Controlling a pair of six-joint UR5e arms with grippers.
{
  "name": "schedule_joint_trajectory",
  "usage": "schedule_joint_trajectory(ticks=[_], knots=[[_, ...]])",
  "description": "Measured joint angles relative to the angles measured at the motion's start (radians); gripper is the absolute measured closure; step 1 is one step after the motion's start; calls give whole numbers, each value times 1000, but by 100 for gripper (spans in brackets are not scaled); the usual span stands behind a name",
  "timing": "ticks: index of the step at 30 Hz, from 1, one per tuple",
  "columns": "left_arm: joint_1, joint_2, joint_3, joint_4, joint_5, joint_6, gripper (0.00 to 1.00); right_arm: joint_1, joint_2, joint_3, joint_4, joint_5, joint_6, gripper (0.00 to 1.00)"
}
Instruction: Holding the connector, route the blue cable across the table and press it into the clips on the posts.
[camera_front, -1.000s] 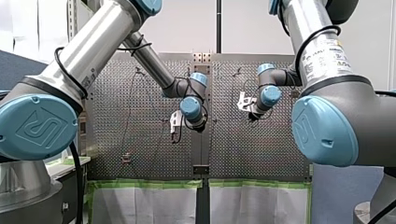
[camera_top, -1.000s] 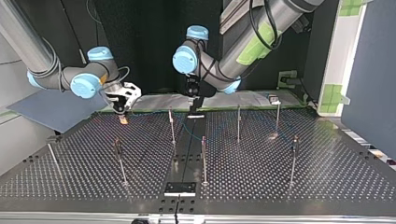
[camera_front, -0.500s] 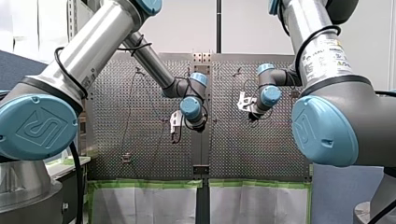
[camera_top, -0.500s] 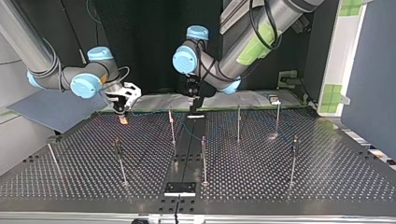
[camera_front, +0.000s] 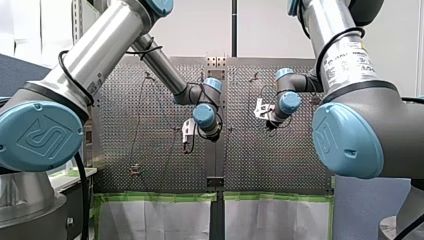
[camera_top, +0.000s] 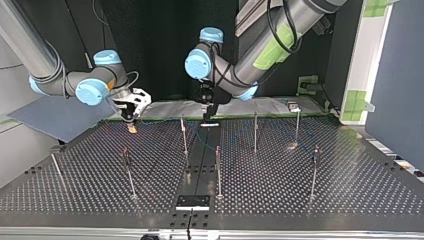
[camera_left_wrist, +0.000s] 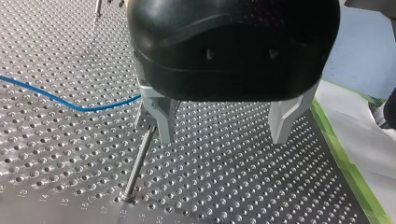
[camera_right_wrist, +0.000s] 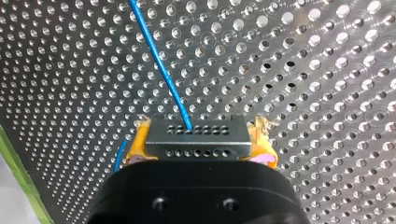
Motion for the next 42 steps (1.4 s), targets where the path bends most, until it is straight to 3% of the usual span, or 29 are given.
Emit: schedule_joint_trajectory(ticks=[11,20,35,38,42], knots=[[0,-2,-1,-2,-2,1,0,0,0,0,1,0,0,100],[0,-47,-3,-9,-9,3,0,0,0,0,1,0,0,100],[0,-50,-3,-9,-10,3,0,0,0,0,2,0,0,100],[-11,-40,-14,2,-20,4,0,7,7,0,8,6,-7,100],[-40,-11,-29,18,-46,4,0,22,32,0,22,13,-37,100]])
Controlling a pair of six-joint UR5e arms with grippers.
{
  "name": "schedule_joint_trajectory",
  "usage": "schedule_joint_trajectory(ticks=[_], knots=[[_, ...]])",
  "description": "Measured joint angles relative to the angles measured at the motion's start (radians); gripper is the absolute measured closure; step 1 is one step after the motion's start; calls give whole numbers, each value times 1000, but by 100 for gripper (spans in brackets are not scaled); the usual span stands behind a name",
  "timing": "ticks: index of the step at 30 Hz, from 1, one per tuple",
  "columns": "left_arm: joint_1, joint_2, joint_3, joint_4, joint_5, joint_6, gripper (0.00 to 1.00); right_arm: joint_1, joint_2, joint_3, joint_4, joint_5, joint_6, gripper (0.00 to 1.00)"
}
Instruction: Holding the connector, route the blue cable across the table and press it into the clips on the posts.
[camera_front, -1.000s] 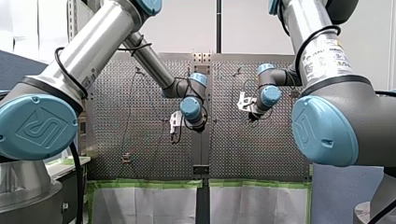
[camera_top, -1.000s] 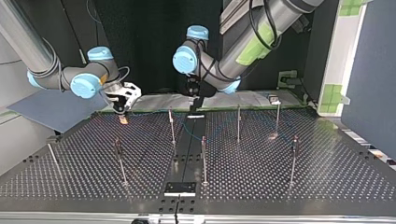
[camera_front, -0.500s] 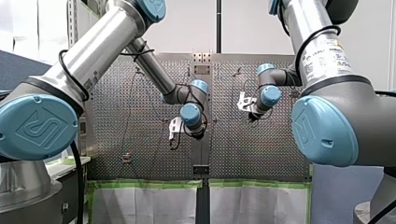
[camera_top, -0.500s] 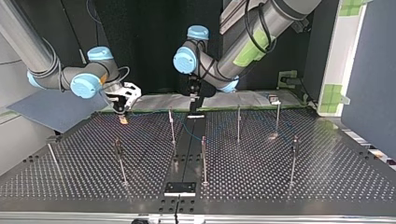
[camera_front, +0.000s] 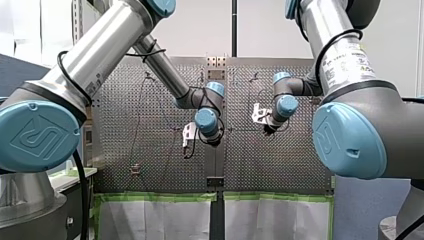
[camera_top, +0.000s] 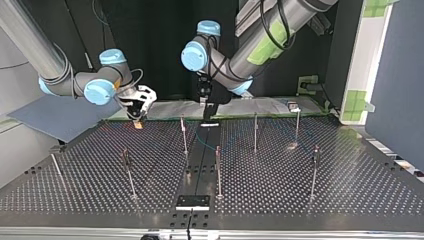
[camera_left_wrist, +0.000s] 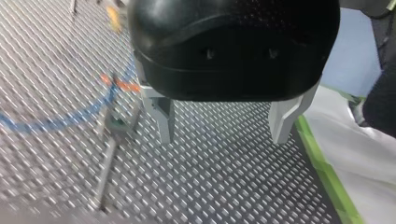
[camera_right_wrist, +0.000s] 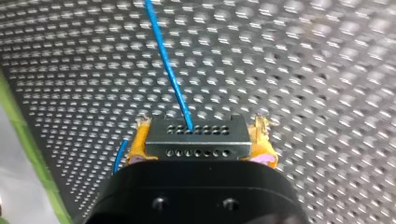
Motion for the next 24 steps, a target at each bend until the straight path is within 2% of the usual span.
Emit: schedule_joint_trajectory(ticks=[6,9,20,24], knots=[[-24,33,-4,5,-12,0,0,4,10,0,3,2,-53,100],[-26,36,-4,5,-13,0,0,4,10,0,4,2,-68,100],[-28,38,-7,6,-12,0,0,4,10,0,4,2,-75,100],[-48,55,-17,14,-2,-11,0,-3,-10,-8,15,10,-64,100]])
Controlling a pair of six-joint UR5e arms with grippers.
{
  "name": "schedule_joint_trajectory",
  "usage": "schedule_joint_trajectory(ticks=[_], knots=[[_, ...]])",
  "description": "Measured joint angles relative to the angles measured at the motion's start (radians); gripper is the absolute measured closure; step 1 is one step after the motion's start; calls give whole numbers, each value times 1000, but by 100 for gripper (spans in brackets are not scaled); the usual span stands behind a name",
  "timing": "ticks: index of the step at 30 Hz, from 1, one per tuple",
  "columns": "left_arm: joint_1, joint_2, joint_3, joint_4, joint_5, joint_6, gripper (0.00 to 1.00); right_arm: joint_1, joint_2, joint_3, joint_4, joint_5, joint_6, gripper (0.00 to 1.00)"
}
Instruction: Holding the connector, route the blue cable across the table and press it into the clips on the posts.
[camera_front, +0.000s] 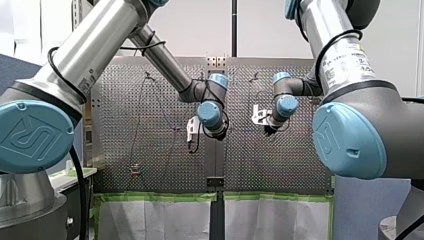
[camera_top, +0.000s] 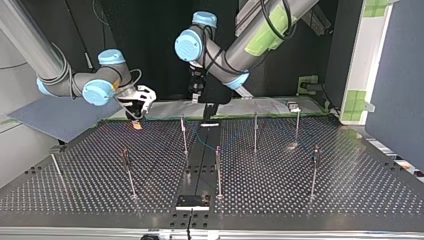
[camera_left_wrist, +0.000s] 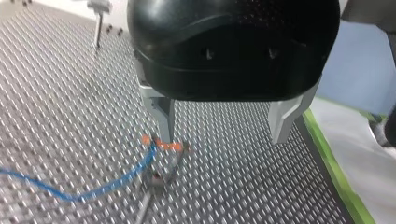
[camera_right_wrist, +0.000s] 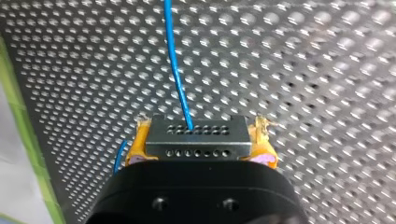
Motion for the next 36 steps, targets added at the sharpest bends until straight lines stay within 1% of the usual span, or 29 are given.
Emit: schedule_joint_trajectory(ticks=[2,7,11,12,16,18,21,24,29,32,36], knots=[[-10,14,-2,10,8,-12,0,0,-15,-3,-1,1,13,100],[-25,54,-2,46,44,-44,0,2,-56,-8,-25,-3,52,100],[-31,83,0,81,75,-51,0,6,-89,-7,-30,0,85,100],[-36,84,3,89,76,-52,0,7,-100,-7,-30,1,93,100],[-64,62,32,114,63,-53,0,13,-131,1,-26,4,112,100],[-69,48,47,110,59,-54,0,15,-144,12,-27,8,124,100],[-65,22,74,90,55,-58,0,16,-151,32,-36,17,138,100],[-55,-5,101,80,53,-70,0,16,-149,54,-52,21,146,100],[-25,-50,141,82,63,-83,0,15,-134,91,-71,23,150,100],[-11,-77,149,91,80,-86,0,14,-120,99,-74,23,151,100],[-4,-108,153,95,104,-92,0,10,-113,101,-78,23,151,100]])
